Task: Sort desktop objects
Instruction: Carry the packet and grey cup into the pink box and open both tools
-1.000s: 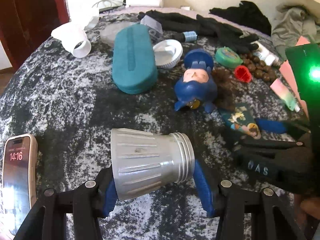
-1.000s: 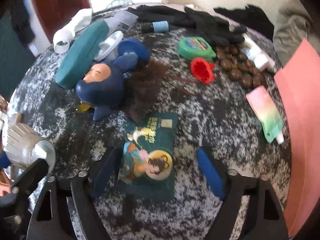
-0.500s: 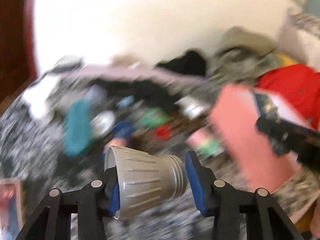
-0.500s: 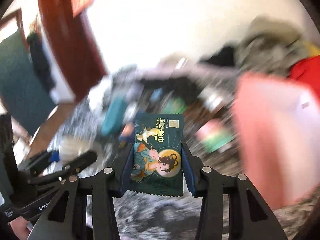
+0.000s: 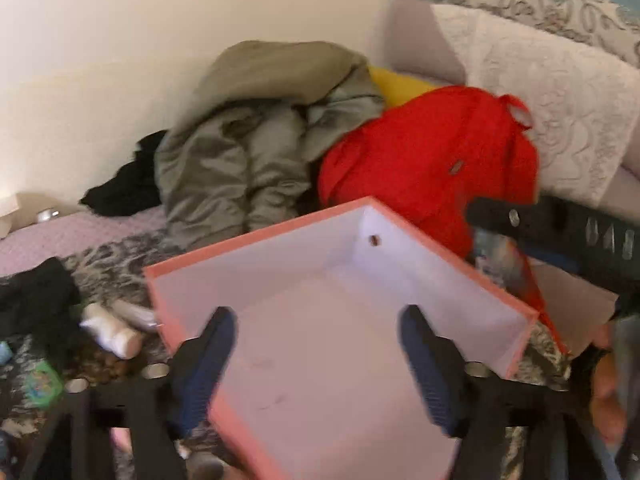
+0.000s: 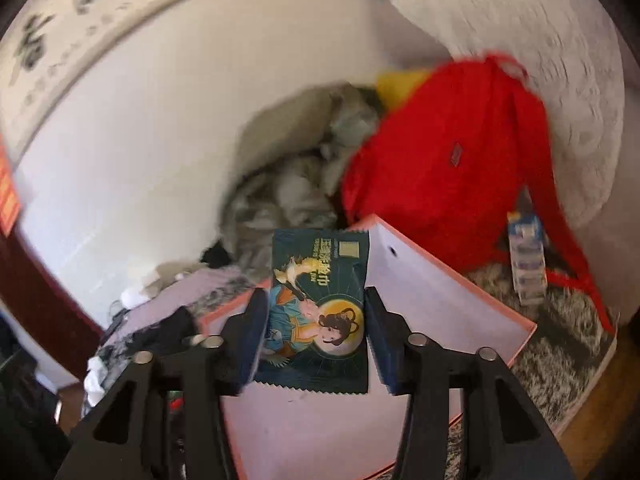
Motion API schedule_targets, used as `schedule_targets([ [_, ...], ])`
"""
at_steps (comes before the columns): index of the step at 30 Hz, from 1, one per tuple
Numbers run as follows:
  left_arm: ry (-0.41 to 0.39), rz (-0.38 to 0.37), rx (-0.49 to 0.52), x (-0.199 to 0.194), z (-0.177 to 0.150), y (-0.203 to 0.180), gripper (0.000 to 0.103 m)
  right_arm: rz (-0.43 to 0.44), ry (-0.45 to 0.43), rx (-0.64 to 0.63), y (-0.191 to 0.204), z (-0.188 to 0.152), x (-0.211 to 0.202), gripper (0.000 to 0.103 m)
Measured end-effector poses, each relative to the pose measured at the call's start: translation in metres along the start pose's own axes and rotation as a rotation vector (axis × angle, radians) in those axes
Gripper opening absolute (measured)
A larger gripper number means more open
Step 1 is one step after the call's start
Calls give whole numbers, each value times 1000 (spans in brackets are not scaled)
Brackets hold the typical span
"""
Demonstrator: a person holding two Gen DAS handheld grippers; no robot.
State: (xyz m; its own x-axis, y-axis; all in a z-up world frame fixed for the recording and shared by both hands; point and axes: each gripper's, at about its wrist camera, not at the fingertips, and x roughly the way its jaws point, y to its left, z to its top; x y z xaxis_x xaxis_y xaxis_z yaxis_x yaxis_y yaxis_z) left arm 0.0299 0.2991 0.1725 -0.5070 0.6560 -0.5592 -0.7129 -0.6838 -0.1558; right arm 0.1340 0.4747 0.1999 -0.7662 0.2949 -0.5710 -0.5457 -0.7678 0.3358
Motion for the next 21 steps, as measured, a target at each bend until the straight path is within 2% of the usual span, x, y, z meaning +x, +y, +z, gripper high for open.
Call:
schedule_targets([
  [1, -4, 28, -3, -6, -1, 10, 96, -24, 9, -23, 1, -4, 5, 98],
  [2, -11, 62, -26, -13, -7, 22, 98, -48, 18, -46, 3, -8, 9, 100],
  [4, 0, 106, -88, -30, -23, 54, 99, -65, 33, -69, 4, -15, 13, 100],
  [6, 43, 118, -121, -33, -46, 78, 100, -22, 47, -38, 7, -18, 16, 99],
  [9, 149, 119, -91, -19, -102, 90, 100, 54, 56, 0, 15, -16, 19, 99],
  [11, 227, 108, -41, 3, -135, 83, 99, 74, 59, -12, 22, -20, 21, 99],
  [14, 258, 81, 45, 27, -150, 63, 99, 101, 75, -20, 28, -26, 22, 99],
  [18, 269, 16, 39, 59, -154, 58, 98, 96, 74, -9, 27, -29, 25, 99],
  [20, 287, -11, -6, 72, -153, 63, 91, 83, 70, -7, 24, -29, 26, 99],
  [21, 282, -65, -45, 74, -153, 70, 54, 76, 70, -7, 23, -29, 27, 99],
])
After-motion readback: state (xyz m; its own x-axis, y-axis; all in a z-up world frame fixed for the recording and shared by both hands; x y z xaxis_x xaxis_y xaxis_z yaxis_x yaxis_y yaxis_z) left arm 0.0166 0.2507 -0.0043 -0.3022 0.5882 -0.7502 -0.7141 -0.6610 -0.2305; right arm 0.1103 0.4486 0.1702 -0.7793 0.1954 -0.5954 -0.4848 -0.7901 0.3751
